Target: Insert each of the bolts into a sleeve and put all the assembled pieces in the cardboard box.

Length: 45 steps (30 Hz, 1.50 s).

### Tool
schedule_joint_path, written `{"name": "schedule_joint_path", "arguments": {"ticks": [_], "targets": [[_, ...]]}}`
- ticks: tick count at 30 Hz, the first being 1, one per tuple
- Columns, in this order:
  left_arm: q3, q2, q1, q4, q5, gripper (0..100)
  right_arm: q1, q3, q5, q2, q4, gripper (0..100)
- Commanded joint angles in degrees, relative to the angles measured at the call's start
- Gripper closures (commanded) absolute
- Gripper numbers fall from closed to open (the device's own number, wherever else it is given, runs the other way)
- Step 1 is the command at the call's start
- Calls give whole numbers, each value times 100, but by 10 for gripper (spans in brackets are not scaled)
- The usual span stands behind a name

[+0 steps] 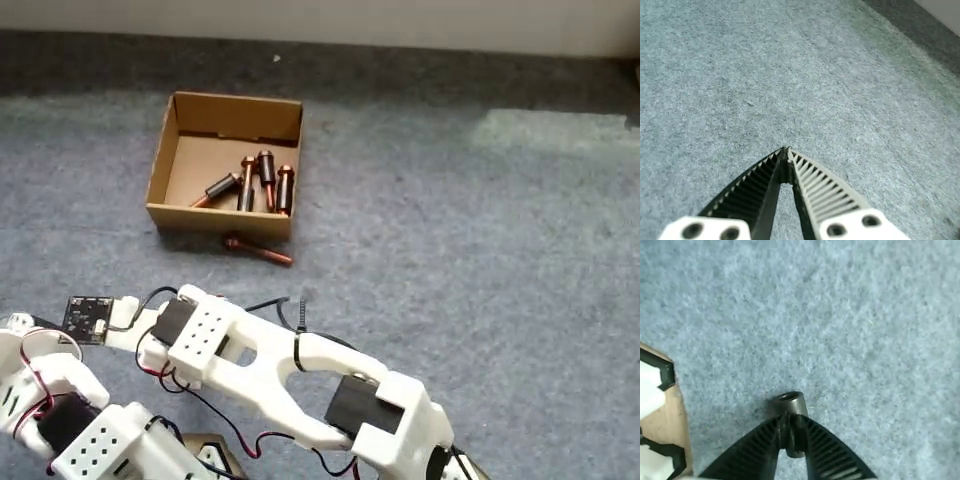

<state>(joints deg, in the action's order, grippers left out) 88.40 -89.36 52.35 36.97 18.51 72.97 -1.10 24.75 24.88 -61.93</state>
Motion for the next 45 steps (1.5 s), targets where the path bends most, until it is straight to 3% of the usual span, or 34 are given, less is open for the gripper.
{"name": "schedule_joint_path", "arguments": {"ticks": [1,5,15,22,28,34,45], "targets": [[-48,-48,-48,-53,18,992,-75,-347,26,145,-321,995],[-48,-48,-40,-44,18,992,-470,-347,18,-391,-831,995],[-48,-48,-48,-35,18,992,-1147,180,-589,-1473,-840,995],[-48,-48,-40,-35,18,992,-752,207,-659,-1481,-840,977],[-110,-48,400,-44,26,992,-312,207,-1468,-1473,-831,798],[-110,-48,690,-53,26,992,84,268,-1477,-1305,-92,796],[-101,-48,673,-53,26,992,31,207,-1468,233,-40,824]]}}
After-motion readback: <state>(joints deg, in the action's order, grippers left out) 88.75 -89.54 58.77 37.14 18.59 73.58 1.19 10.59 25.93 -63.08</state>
